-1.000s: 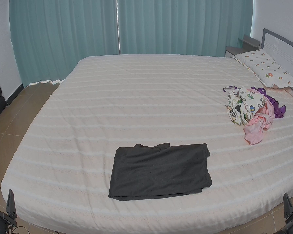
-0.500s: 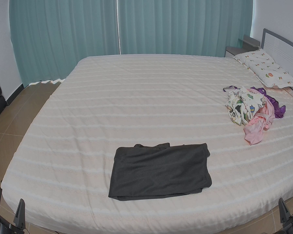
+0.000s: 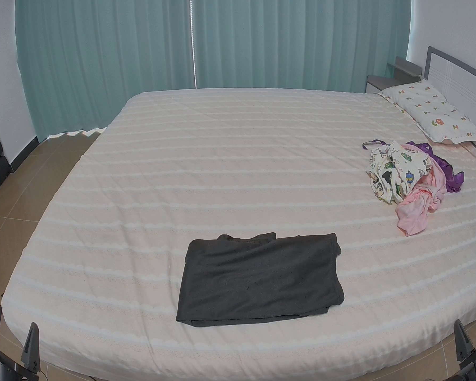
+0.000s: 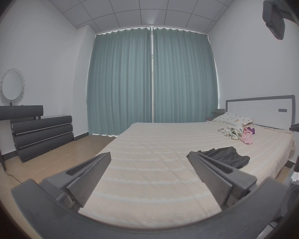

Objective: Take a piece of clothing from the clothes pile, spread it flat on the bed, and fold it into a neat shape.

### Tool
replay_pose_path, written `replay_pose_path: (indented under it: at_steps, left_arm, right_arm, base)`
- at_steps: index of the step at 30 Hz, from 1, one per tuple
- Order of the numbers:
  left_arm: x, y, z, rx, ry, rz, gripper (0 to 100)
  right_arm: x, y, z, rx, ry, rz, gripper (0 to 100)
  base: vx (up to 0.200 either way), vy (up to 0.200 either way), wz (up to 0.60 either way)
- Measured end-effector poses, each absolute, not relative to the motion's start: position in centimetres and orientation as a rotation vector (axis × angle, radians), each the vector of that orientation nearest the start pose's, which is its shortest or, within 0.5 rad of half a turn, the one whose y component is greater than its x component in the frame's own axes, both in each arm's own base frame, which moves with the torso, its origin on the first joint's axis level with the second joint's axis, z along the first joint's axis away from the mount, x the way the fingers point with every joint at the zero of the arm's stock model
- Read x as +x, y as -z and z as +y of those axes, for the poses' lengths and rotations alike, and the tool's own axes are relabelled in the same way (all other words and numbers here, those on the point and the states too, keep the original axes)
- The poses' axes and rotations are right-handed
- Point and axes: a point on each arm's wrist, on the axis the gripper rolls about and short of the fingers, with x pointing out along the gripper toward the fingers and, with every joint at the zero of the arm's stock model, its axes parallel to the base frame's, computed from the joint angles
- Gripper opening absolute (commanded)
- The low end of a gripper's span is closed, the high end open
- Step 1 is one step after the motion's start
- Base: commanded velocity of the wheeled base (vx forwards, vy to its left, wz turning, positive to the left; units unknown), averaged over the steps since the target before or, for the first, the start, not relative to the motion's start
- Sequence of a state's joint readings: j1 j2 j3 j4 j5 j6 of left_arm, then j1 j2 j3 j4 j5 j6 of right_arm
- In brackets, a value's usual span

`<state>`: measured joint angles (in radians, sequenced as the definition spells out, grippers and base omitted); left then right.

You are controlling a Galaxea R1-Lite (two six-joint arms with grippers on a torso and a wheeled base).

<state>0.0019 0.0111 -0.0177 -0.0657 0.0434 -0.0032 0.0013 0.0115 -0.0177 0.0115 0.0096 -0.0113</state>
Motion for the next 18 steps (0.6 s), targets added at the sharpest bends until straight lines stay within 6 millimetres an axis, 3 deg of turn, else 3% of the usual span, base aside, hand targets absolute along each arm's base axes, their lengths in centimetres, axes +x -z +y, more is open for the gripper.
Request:
replay_pose_path:
  at_steps: [10,18]
  left_arm:
    - [-2.36,-8.73,0.06,0.032,-0.031,-0.071,100]
    - [-2.39,-8.64,-0.45,-0.006,0.198,-0.061,100]
  right_arm:
    - [-2.32,-7.96,0.01,-0.011,-0.011,0.004,100]
    - [-2.31,-7.97,0.01,-0.009,-0.010,0.005,100]
  base:
    - [0.000,0.000,0.00]
    - [0.000,0.000,0.00]
